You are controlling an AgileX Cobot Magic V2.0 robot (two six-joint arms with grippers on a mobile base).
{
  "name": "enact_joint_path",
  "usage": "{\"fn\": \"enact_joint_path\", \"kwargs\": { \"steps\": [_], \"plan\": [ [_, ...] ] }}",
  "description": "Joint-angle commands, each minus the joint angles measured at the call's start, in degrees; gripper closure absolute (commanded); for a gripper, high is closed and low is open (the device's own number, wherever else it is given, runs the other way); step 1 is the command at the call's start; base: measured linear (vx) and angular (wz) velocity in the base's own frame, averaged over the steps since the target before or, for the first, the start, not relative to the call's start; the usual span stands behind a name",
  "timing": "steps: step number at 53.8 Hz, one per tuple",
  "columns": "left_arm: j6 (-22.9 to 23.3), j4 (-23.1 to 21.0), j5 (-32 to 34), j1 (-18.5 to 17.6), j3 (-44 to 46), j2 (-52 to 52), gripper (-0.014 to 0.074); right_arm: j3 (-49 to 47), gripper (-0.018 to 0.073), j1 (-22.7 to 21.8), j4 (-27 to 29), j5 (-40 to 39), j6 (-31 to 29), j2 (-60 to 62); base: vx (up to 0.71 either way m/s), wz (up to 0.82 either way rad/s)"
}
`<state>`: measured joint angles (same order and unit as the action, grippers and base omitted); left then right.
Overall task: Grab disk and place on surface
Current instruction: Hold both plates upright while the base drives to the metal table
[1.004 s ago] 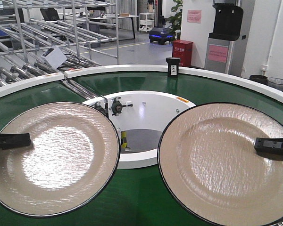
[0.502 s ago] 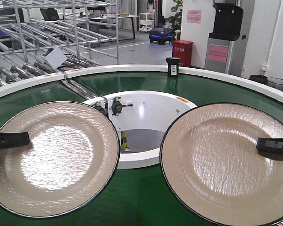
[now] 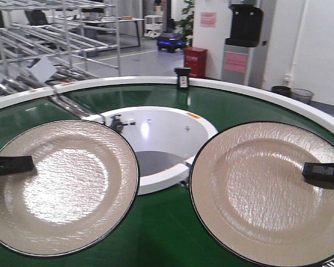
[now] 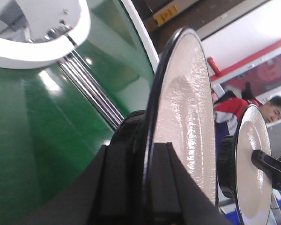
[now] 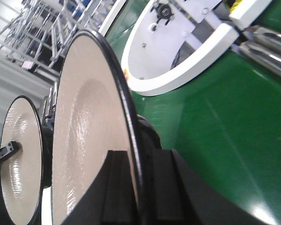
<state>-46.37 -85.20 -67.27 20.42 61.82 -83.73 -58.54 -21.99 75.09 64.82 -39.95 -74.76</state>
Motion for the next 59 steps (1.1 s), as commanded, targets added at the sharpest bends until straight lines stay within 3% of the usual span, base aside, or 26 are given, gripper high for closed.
{"fn": "enact_joint_path", "kwargs": {
  "steps": [1,59],
  "plan": [
    [0.9,-7.9,-4.4,-0.2,1.8,2.6,0.0604,-1.6,0.0568,-0.4,7.6,0.6,0.2,1.9,-0.1,-0.38],
    [0.9,-7.9,-4.4,-0.2,1.8,2.6,0.0604,-1.6,0.0568,-0.4,7.6,0.6,0.2,1.9,-0.14,-0.54]
  ]
}}
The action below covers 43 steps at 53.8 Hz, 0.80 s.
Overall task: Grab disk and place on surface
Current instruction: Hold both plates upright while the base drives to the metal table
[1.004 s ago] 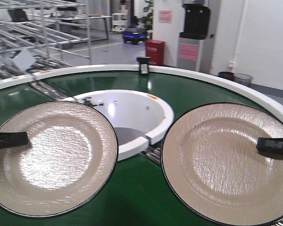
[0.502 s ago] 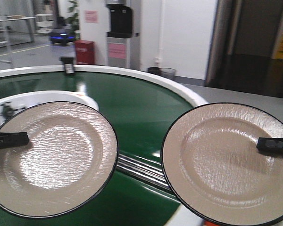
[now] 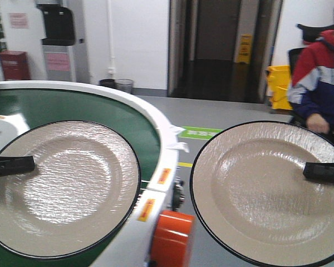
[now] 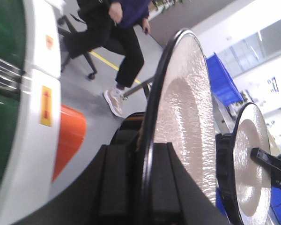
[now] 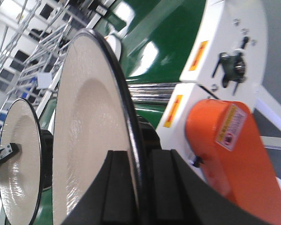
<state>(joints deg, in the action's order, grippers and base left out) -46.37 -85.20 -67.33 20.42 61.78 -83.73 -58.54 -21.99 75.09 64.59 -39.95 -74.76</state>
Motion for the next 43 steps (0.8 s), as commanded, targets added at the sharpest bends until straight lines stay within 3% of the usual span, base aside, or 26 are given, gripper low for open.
{"fn": "enact_joint_path", "kwargs": {
  "steps": [1,43],
  "plan": [
    [0.9,-7.9,-4.3,-0.2,1.9,2.6,0.0604,-1.6,0.0568,-0.4,7.6,0.8,0.2,1.9,-0.11,-0.49],
    [0.9,-7.9,-4.4,-0.2,1.9,2.6,0.0604,-1.6,0.0568,-0.4,7.6,0.9,0.2,1.9,0.0,-0.51]
  ]
}}
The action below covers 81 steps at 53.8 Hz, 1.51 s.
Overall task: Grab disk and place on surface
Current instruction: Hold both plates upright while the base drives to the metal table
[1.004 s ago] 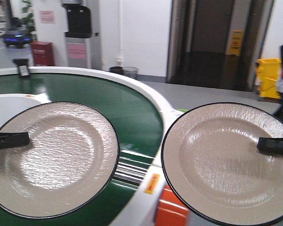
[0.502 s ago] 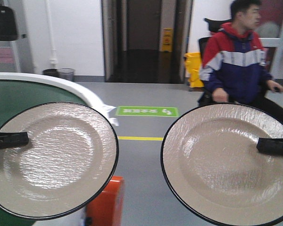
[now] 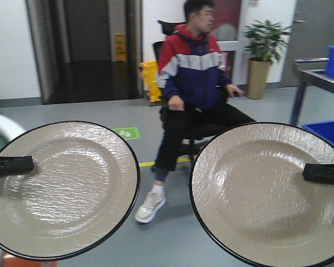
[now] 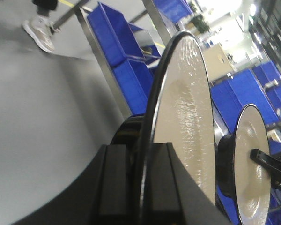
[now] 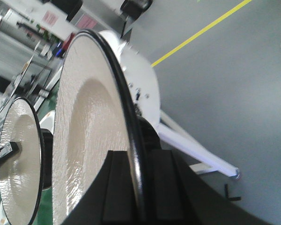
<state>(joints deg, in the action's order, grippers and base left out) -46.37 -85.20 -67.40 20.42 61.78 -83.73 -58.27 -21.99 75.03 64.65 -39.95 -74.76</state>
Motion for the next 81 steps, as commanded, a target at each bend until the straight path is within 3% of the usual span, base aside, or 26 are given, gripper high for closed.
{"fn": "enact_joint_path", "kwargs": {
  "steps": [1,31,81],
  "plan": [
    [0.9,-7.9,-4.3,-0.2,1.9,2.6,0.0604,-1.9,0.0568,-0.4,7.6,0.9,0.2,1.9,0.15,-0.58],
    [0.9,-7.9,-4.2,-0.2,1.9,2.6,0.0604,-1.9,0.0568,-0.4,7.6,0.9,-0.6,1.9,0.25,-0.44],
    [0.9,-7.9,-4.3,-0.1,1.9,2.6,0.0604,-1.9,0.0568,-0.4,7.6,0.8,-0.6,1.9,0.46,-0.12]
  ]
}}
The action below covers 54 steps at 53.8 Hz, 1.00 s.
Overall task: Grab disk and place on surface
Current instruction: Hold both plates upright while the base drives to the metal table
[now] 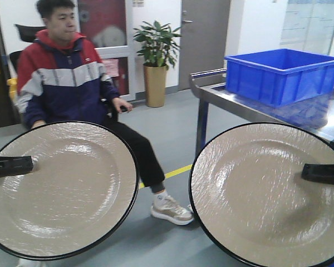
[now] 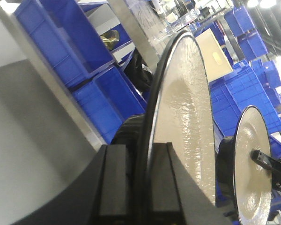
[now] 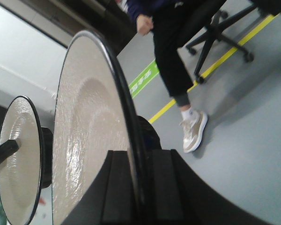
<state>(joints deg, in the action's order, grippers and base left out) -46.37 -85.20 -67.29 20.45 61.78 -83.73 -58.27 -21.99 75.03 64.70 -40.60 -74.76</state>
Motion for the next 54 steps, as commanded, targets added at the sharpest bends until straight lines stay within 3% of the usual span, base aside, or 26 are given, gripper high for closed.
{"fn": "enact_joint_path", "kwargs": {
  "steps": [1,54],
  "plan": [
    [0.9,-7.9,-4.4,-0.2,1.9,2.6,0.0604,-1.9,0.0568,-0.4,7.6,0.8,0.1,1.9,0.54,-0.35],
    [0.9,-7.9,-3.8,-0.2,1.9,2.6,0.0604,-1.9,0.0568,-0.4,7.6,0.8,0.1,1.9,0.48,-0.59]
  ]
}}
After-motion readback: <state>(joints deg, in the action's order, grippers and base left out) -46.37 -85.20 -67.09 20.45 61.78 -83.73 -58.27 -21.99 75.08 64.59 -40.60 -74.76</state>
